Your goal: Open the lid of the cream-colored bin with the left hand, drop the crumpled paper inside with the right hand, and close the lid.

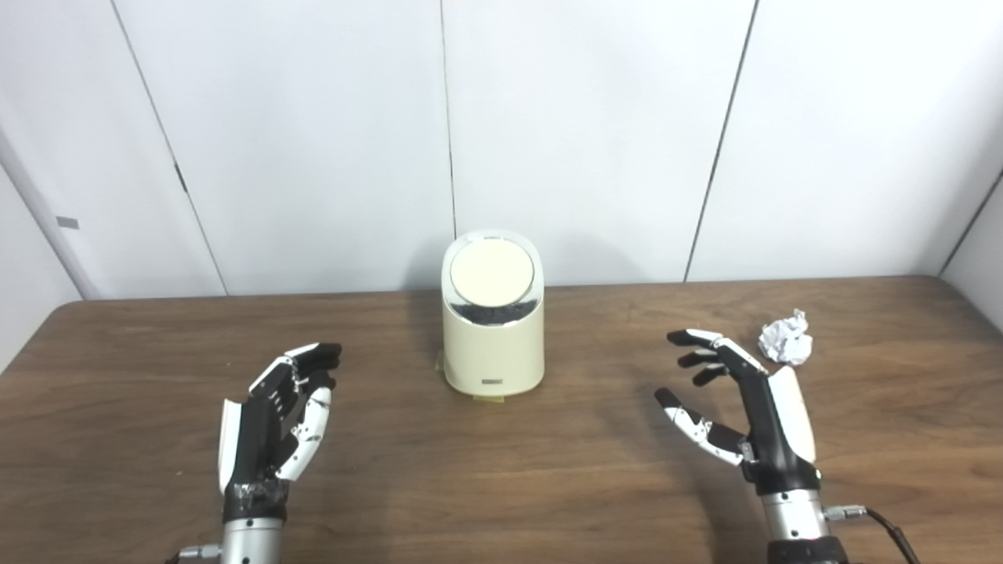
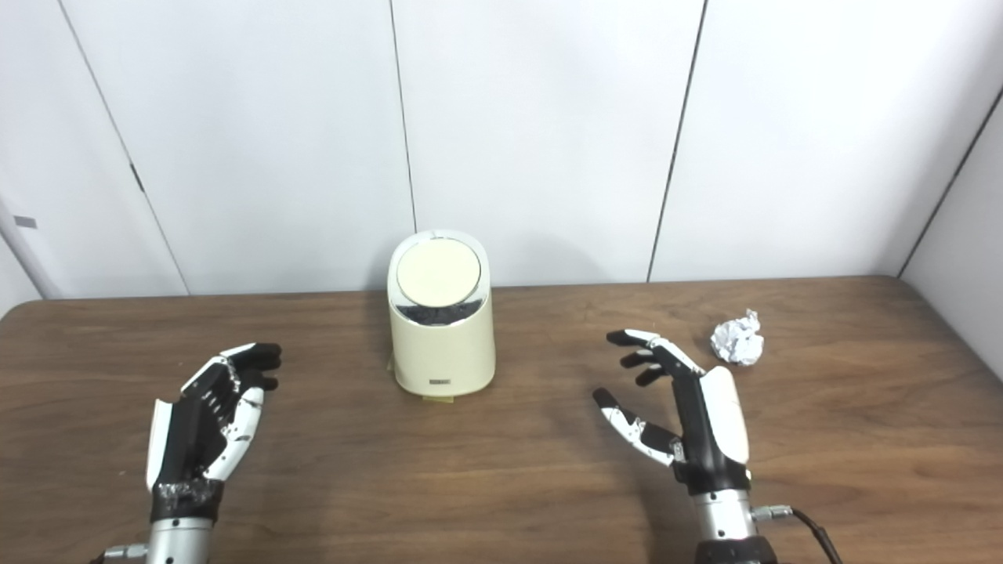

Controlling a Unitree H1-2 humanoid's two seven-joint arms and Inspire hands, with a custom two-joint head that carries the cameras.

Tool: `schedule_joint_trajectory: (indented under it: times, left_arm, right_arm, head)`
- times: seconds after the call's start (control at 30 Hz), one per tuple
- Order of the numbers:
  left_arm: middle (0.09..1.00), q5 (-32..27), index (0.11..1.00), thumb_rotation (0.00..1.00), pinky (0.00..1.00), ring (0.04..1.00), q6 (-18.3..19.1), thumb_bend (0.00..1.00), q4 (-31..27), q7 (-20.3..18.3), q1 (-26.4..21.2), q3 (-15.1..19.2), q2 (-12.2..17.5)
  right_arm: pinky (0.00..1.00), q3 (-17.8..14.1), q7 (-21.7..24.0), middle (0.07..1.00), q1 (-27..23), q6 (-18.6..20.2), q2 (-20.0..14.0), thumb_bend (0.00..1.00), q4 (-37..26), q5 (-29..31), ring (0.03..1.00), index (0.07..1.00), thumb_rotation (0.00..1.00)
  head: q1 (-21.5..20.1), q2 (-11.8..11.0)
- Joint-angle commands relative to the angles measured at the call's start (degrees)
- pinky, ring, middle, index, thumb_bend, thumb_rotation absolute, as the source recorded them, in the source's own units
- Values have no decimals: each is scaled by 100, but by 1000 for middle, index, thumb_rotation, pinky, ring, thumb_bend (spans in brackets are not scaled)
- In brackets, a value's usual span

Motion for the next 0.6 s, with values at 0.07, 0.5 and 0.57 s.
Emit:
schedule_joint_trajectory:
  times: [0.07, 0.5, 0.57]
  left_arm:
    - [725, 242, 700, 430, 637, 717, -109, 196, 205, 41, 222, -54, -13]
    - [744, 311, 720, 496, 658, 740, 170, 260, 19, 8, 164, -58, 14]
    - [764, 314, 743, 588, 675, 762, 473, 354, -182, -50, 134, -64, 10]
  right_arm:
    - [432, 51, -46, 709, 241, -88, 96, 282, 162, -29, 583, 678, 142]
    - [459, 61, -30, 709, 219, -34, 116, 285, 176, -34, 606, 684, 172]
    - [468, 59, -29, 708, 212, -29, 118, 286, 190, -25, 612, 682, 170]
  head:
    - [-3, 29]
    - [-20, 38]
    - [-22, 26]
